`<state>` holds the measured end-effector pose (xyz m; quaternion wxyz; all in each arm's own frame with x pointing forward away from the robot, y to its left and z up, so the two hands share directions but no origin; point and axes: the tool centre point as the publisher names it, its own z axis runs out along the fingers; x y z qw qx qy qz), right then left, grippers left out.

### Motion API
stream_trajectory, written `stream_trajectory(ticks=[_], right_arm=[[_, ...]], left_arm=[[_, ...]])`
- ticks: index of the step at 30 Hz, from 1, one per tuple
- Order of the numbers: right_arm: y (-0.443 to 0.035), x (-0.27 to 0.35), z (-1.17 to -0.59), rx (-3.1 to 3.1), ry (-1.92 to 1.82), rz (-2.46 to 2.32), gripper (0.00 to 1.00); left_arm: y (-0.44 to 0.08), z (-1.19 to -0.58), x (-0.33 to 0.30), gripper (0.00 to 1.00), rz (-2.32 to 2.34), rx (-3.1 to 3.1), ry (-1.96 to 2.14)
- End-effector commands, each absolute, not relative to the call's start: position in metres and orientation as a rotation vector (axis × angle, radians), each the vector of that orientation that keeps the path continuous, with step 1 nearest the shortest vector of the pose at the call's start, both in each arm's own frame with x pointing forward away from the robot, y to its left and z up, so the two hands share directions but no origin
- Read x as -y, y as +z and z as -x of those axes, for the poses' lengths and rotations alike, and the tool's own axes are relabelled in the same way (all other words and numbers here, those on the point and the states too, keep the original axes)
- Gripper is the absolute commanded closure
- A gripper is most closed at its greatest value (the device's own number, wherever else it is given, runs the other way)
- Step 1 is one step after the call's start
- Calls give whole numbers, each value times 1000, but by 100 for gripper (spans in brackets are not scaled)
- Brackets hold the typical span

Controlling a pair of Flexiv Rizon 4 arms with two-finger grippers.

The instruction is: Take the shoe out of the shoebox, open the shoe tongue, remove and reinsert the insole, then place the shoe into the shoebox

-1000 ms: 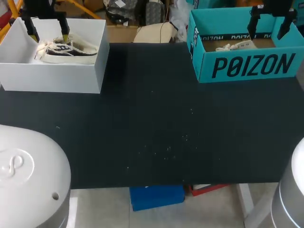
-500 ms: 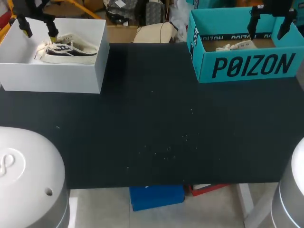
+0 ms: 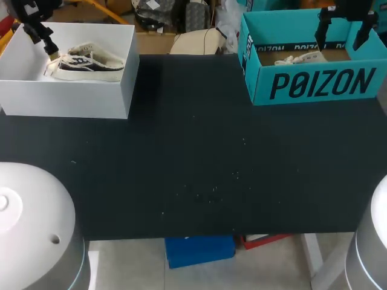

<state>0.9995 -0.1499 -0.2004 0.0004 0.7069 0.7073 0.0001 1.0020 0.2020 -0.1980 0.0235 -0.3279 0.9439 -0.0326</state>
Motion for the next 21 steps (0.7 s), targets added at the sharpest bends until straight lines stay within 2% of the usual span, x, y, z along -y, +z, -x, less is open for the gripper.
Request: stream_trajectory(ticks=[1,2,3,4,7,13,21], right_arm=[[-200,150,-1000,-2221,1,-2221,0],[-200,150,-1000,-2221,1,-2221,0],[-200,150,-1000,-2221,1,-2221,0],[-200,150,-1000,-2221,1,-2221,0],[-200,150,-1000,-2221,1,-2221,0],[-200,150,-1000,-2221,1,-2221,0],[-200,150,-1000,-2221,1,-2221,0]], left_arm=[[-207,-1021,-209,0,-147,-3130,-98],[-208,-1028,-212,41,-150,-3131,-106],[-209,-1035,-213,62,-186,-3131,-74],[-211,-1041,-213,68,-248,-3123,-27],[-220,-1057,-210,55,-393,-3110,3],[-238,-1089,-205,58,-528,-3069,52],[-278,-1122,-200,54,-545,-3063,45]])
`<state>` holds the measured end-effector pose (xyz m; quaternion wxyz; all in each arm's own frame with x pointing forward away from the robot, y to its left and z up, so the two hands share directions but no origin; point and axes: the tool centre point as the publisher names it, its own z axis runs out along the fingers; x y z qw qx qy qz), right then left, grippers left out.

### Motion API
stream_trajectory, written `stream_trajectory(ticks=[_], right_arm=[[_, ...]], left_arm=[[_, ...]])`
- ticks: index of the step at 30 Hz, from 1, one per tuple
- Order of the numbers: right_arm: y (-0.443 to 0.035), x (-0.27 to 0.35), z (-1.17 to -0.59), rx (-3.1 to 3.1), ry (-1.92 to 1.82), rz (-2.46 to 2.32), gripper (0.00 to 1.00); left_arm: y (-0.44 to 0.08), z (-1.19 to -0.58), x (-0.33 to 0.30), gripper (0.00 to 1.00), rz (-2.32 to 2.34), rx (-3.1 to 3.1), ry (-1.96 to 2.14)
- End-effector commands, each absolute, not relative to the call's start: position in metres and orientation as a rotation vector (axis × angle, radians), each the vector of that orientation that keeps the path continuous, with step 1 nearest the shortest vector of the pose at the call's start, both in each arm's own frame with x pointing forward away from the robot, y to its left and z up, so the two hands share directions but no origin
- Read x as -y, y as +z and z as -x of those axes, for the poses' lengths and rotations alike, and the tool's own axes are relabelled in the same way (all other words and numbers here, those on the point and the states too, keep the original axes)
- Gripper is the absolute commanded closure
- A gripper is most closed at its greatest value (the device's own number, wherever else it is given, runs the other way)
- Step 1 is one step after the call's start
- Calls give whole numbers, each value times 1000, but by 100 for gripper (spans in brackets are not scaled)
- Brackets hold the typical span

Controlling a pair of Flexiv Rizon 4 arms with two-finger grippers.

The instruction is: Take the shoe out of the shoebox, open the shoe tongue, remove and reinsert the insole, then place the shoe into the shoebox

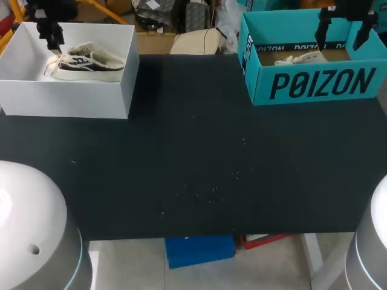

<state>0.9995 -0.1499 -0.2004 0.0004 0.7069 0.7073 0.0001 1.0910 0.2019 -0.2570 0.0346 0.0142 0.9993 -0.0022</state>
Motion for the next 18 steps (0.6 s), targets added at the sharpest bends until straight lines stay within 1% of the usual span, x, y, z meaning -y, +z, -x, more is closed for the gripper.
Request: stream_trajectory(ticks=[1,4,6,11,15,17,18], right_arm=[[-200,150,-1000,-2221,1,-2221,0],[-200,150,-1000,-2221,1,-2221,0],[-200,150,-1000,-2221,1,-2221,0],[-200,150,-1000,-2221,1,-2221,0],[-200,150,-1000,-2221,1,-2221,0],[-200,150,-1000,-2221,1,-2221,0],[-200,150,-1000,-2221,1,-2221,0]], left_arm=[[-282,-1125,-199,52,-558,-3059,43],[-294,-1134,-195,51,-593,-3035,53],[-301,-1141,-194,45,-600,-3035,52],[-318,-1159,-188,39,-613,-3027,66],[-331,-1169,-183,44,-583,-3045,52],[-339,-1173,-180,53,-540,-3066,23],[-342,-1174,-178,55,-530,-3069,16]])
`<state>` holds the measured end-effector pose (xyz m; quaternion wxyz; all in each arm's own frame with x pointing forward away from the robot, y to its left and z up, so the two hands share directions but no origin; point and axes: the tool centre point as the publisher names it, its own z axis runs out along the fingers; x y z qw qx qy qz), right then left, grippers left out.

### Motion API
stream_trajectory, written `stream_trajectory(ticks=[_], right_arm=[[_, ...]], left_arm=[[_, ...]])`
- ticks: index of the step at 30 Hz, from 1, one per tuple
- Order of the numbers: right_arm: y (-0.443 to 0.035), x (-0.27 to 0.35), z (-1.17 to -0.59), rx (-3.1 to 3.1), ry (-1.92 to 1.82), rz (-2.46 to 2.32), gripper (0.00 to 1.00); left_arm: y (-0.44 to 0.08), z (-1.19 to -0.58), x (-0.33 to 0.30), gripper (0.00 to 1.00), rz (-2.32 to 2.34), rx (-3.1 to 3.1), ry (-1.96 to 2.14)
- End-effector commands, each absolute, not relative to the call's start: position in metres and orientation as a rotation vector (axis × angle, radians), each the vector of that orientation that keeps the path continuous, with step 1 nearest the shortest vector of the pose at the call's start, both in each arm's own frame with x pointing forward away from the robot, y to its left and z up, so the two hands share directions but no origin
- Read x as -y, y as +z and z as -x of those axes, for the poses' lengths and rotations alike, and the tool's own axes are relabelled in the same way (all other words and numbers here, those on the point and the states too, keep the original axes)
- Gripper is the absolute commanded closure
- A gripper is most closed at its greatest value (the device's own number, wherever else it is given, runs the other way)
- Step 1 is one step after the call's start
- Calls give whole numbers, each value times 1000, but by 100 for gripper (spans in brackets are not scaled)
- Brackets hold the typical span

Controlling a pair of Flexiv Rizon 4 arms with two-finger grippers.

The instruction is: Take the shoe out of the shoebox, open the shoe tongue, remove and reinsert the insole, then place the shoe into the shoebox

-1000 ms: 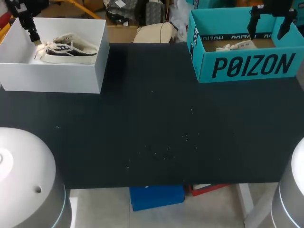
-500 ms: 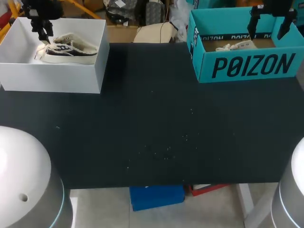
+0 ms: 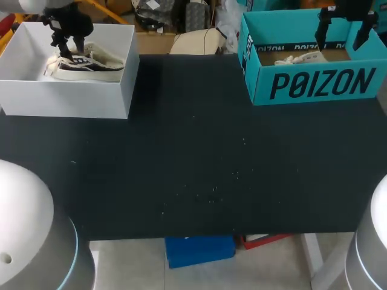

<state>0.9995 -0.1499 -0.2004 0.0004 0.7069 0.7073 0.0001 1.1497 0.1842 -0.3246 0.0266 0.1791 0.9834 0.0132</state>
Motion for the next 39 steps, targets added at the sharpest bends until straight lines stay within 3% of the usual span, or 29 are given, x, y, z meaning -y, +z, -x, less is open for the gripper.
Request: stream_trajectory(ticks=[1,21,24,27,32,39], right_arm=[[-200,150,-1000,-2221,1,-2221,0],[-200,150,-1000,-2221,1,-2221,0],[-200,150,-1000,-2221,1,-2221,0],[-200,150,-1000,-2221,1,-2221,0],[-200,150,-1000,-2221,1,-2221,0],[-200,150,-1000,-2221,1,-2221,0]], left_arm=[[-346,-1175,-177,55,-514,-3075,3],[-410,-1188,-170,58,-375,-3159,-6],[-413,-1189,-167,72,-372,-3166,-4],[-413,-1188,-167,100,-367,-3171,2],[-405,-1188,-171,100,-366,-3168,13],[-356,-1167,-178,100,-411,-3131,49]])
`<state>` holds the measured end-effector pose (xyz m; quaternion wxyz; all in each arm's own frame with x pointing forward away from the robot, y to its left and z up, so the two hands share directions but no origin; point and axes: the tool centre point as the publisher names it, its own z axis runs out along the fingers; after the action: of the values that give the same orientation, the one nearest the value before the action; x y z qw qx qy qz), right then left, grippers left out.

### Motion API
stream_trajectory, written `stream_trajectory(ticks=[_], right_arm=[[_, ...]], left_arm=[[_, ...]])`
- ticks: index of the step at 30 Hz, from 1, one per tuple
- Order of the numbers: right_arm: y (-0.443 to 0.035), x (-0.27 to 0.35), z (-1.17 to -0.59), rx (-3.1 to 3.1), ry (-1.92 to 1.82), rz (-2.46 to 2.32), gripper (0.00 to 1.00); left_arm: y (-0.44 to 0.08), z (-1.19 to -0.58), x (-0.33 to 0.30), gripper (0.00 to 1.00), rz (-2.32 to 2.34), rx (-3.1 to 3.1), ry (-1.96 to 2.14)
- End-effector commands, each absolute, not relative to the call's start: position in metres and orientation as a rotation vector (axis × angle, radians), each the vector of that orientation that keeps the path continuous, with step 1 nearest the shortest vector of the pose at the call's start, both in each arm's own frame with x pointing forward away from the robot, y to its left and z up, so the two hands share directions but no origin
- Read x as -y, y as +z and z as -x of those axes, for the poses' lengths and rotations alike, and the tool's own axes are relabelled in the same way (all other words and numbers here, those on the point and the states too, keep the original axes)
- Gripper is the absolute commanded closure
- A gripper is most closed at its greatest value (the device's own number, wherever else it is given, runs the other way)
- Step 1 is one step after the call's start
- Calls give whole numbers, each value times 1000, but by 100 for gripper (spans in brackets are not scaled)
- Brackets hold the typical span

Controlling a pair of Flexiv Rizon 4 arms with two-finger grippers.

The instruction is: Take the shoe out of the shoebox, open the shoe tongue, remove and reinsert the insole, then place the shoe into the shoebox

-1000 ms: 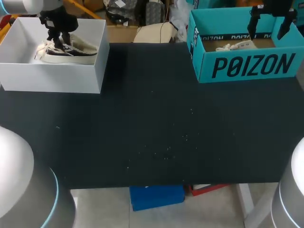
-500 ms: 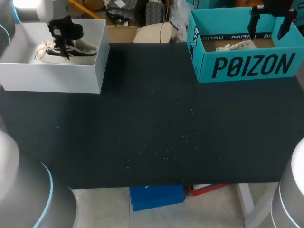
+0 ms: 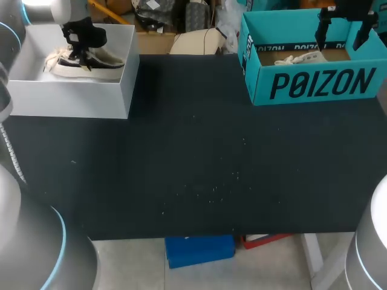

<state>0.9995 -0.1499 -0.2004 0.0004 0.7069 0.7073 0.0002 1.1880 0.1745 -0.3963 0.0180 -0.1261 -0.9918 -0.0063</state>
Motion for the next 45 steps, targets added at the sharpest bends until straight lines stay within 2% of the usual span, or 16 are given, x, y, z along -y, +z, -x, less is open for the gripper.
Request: stream_trajectory(ticks=[1,7,14,24,29,35,45], right_arm=[[-200,150,-1000,-2221,1,-2221,0],[-200,150,-1000,-2221,1,-2221,0],[-200,150,-1000,-2221,1,-2221,0],[-200,150,-1000,-2221,1,-2221,0],[-200,150,-1000,-2221,1,-2221,0],[-200,150,-1000,-2221,1,-2221,0],[-200,150,-1000,-2221,1,-2221,0]], left_arm=[[-347,-1162,-179,100,407,3101,-44],[-286,-1132,-180,100,361,3145,-88],[-192,-1088,-169,100,151,3275,-155],[-113,-995,-81,100,-25,3490,-191],[-108,-939,-11,100,-93,3545,-186],[-129,-876,68,100,-143,3544,-161],[-192,-807,129,100,-165,3554,-31]])
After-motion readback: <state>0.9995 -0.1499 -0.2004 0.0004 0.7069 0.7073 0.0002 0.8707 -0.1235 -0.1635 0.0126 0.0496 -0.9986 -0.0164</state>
